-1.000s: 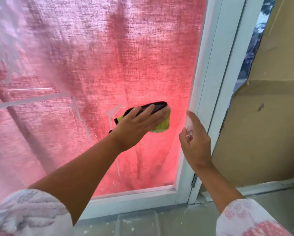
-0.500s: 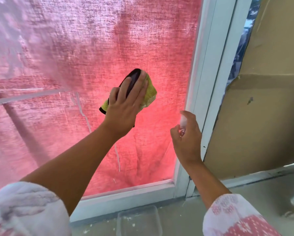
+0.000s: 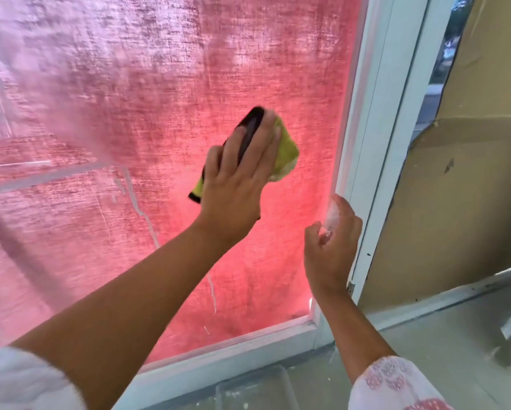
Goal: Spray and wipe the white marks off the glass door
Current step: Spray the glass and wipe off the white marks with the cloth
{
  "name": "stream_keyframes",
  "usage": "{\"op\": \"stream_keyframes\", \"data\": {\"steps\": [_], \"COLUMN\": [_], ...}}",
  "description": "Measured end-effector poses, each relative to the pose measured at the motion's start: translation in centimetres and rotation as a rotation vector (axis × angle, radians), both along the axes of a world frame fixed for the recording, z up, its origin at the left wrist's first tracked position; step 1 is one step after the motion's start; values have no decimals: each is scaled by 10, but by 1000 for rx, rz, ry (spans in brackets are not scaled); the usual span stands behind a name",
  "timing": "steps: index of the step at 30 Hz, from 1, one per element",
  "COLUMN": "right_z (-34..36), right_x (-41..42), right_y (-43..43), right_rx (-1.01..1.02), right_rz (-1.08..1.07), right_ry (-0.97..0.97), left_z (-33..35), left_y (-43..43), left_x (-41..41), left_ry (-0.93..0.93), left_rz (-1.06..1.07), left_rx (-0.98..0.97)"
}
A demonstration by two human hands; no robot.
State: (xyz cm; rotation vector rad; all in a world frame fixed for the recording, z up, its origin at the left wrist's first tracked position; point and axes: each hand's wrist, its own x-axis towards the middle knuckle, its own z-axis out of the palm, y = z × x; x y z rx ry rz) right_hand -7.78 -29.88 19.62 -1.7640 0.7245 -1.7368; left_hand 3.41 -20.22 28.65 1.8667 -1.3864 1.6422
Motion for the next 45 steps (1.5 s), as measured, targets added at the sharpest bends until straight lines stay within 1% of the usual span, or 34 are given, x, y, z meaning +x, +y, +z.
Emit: {"op": "stream_keyframes", "data": {"steps": [2,4,6,8,10,12,14,18,22,25,29,33,37,41,43,45], "right_z": [-6,-13,-23,-33,-43,-49,-51,-54,-63,-67,-70,-71,-79,-94,-101,-105], "right_x": [-4,-9,-15,-20,-27,-30,-33,-38,-36,-36,-36,-37,-42,-44,-46,-45], "right_y": [-4,-10,-19,-26,-33,-38,-42,-49,-51,-51,-50,-46,-47,-54,-58,-59], "right_rx": [-22,-57,-63,-75,-87,-96,-96,-174,-211,-222,-245,-242,-270,-263,-261,-264], "right_rz": [-21,-49,-70,-89,-73,-35,-21,-33,-19,-23,-42,-54,-48,-14,-5,-8], "right_ry": [9,30,61,117,202,249,281,299,295,301,320,341,362,377,375,359], "left_z": [2,-8,-31,-62,-91,-100,-94,-71,-93,-121,-160,-171,-168,-163,-171,-187], "left_y": [-28,-48,-55,-50,-38,-24,-16,-18,-40,-54,-49,-35,-19,-14,-23,-34], "left_x": [-8,-10,-9,-8,-7,-1,5,6,-7,-17,-16,-10,-1,-1,-7,-13], "left_ry": [-14,-94,-196,-288,-317,-344,-376,-323,-255,-263,-364,-398,-360,-264,-230,-225], "left_rz": [-4,31,70,68,37,31,26,55,85,73,79,99,92,29,46,57], "left_rx": [-35,-17,82,231,351,403,412,305,202,249,477,574,513,409,366,366]}}
